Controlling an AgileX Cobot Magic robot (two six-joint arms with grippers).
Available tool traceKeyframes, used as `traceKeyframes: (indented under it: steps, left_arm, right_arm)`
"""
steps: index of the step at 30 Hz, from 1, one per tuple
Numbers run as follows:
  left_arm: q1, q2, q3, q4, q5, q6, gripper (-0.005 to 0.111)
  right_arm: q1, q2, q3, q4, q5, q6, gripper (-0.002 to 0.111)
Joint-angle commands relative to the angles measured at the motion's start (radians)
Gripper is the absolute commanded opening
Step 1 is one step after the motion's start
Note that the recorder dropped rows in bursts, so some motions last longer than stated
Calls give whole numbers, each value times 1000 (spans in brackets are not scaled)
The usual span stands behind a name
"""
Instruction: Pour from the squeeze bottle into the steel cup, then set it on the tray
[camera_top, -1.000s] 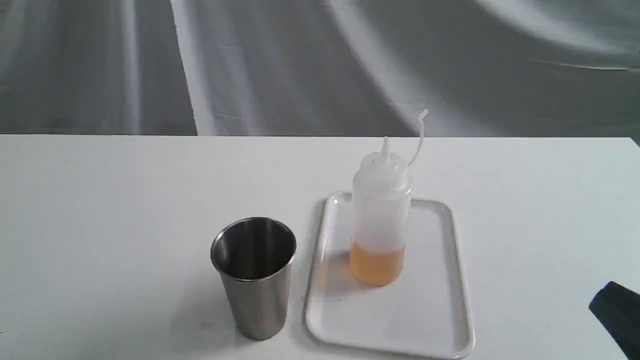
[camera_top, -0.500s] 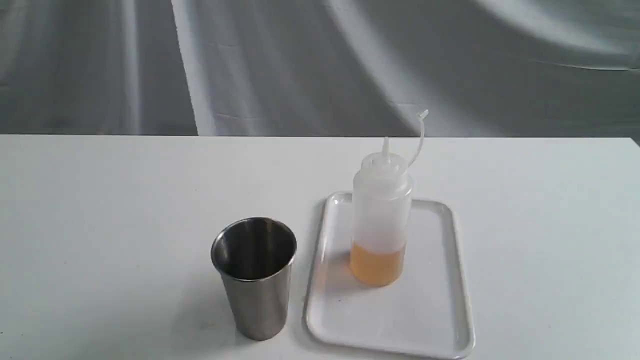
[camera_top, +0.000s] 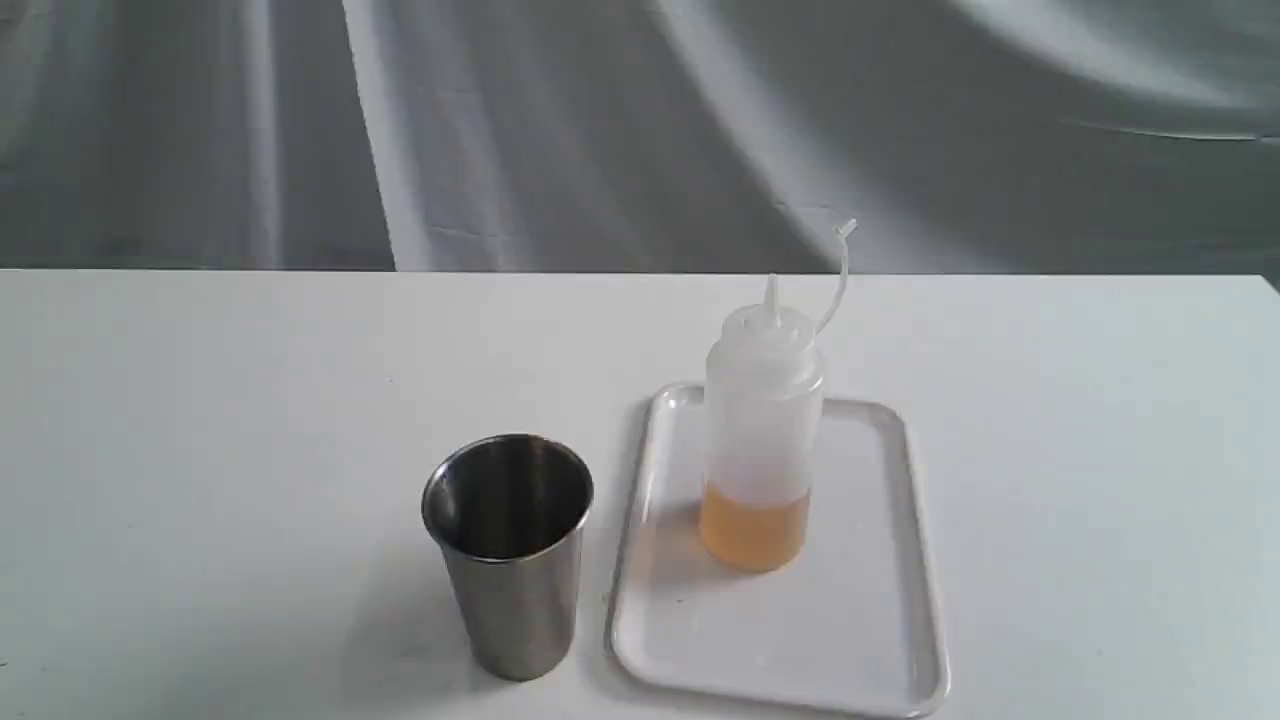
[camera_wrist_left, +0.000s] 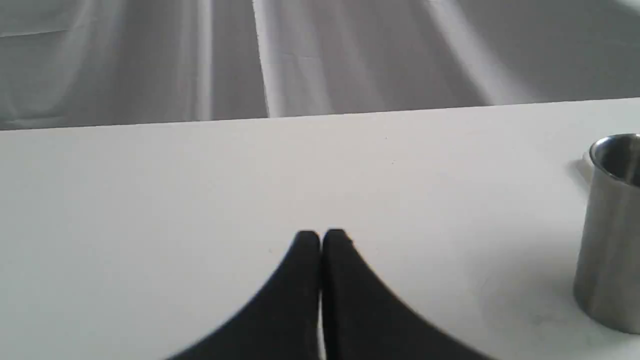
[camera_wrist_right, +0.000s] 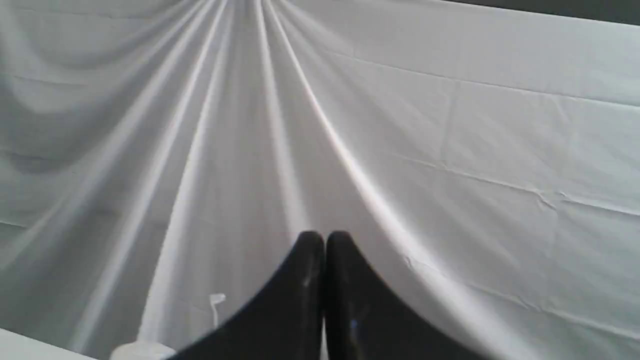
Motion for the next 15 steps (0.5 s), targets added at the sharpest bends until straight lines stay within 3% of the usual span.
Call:
traceKeyframes:
  steps: [1, 6, 15]
  left_arm:
    - [2, -3, 4, -1, -8, -4, 0]
    - [2, -3, 4, -1, -8, -6, 0]
    - [2, -3, 4, -1, -8, -6, 0]
  right_arm:
    - [-68, -14, 4, 5, 65, 42, 0]
    - [-129, -14, 4, 7, 193, 97, 0]
    - [-127, -14, 4, 17, 441, 146, 0]
